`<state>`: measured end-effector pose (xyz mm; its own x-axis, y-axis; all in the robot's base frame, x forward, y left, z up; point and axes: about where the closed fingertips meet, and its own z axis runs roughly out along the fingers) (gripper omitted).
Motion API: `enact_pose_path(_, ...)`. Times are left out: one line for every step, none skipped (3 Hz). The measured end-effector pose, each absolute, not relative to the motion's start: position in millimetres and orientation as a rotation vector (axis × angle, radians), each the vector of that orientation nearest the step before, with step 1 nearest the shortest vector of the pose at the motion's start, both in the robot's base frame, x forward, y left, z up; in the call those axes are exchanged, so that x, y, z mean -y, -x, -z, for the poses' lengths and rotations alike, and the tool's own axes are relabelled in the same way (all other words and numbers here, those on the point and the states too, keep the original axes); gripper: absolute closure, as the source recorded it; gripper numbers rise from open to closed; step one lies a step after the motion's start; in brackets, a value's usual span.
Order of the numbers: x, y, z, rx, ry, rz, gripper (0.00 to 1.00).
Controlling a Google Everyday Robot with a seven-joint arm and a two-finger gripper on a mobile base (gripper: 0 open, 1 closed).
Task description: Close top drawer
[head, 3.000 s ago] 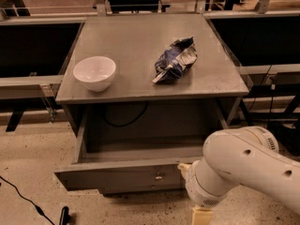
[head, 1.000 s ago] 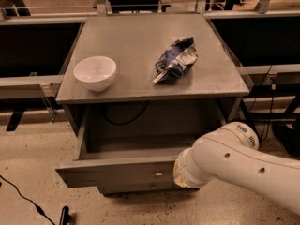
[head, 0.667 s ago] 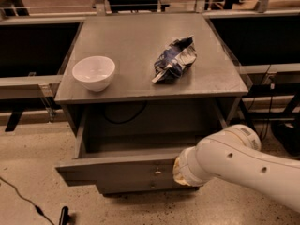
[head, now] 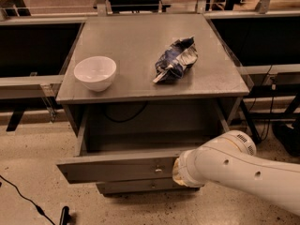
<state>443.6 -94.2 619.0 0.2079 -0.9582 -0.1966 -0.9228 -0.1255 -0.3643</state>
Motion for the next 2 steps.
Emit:
enact_pose_path(93.3,-451.7,-613.5,-1.81,2.026,0.122,0.74)
enact_pose_path(93.3,-451.7,-613.5,-1.81,2.026,0.122,0.51)
